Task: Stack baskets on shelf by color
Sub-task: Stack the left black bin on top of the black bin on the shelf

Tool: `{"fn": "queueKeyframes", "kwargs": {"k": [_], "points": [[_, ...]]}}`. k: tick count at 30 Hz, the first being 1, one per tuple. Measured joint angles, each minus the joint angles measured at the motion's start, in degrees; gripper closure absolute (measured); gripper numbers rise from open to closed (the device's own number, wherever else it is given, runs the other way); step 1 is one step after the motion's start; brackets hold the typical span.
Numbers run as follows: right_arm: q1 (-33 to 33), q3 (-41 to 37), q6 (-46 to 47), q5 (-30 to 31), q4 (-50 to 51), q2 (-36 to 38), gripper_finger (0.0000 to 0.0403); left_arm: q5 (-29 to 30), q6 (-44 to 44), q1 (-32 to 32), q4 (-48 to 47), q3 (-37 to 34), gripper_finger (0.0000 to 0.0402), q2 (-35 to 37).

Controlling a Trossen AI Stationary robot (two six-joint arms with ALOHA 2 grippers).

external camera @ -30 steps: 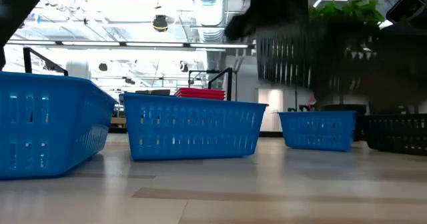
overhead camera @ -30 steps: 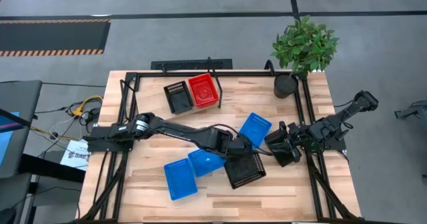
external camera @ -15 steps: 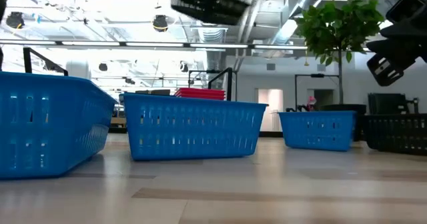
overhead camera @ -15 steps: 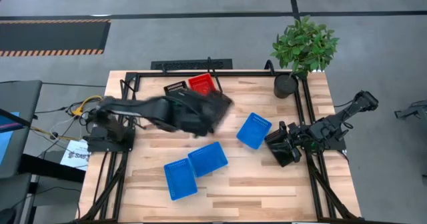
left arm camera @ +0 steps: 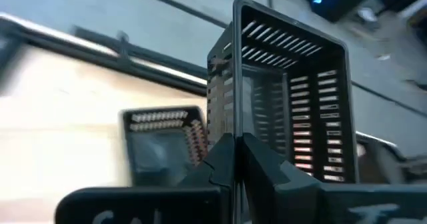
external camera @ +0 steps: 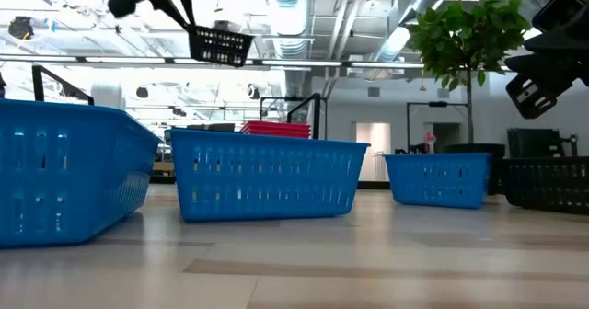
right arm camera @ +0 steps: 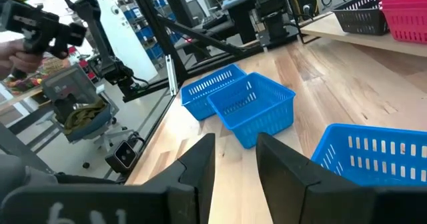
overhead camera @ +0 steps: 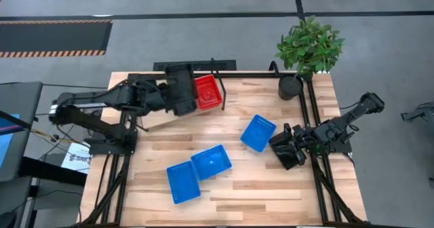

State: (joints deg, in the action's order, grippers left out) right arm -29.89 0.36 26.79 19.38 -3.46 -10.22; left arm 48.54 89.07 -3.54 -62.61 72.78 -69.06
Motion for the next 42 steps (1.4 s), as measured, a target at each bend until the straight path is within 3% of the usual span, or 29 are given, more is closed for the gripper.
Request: {"fn": "queueKeyframes", "kwargs": {"k": [5,12,16,24,30,42], "points": [[-0.02,0.0,0.17,0.0,0.0,0.0,0.0269,-4.01,-1.74,-2.98,10.47,-7.53,0.04,2.45],[-0.02,0.0,0.21,0.04,0.0,0.0,0.0269,-5.52,14.63,-4.34,9.21,-16.04,0.0399,2.46],[-0.02,0.0,0.21,0.04,0.0,0.0,0.0269,-7.34,19.46,-4.77,9.86,-18.61,0.0399,2.44],[-0.02,0.0,0.23,0.04,0.0,0.0,0.0269,-8.13,13.17,-7.84,11.33,-19.62,0.0399,2.45],[-0.02,-0.01,0.23,0.04,0.0,0.0,0.0269,-13.32,6.14,-10.89,12.65,-19.62,0.0399,2.45],[-0.02,0.0,0.25,0.04,0.0,0.0,0.0269,-14.12,8.53,-11.16,14.37,-22.6,0.0399,2.43]]}}
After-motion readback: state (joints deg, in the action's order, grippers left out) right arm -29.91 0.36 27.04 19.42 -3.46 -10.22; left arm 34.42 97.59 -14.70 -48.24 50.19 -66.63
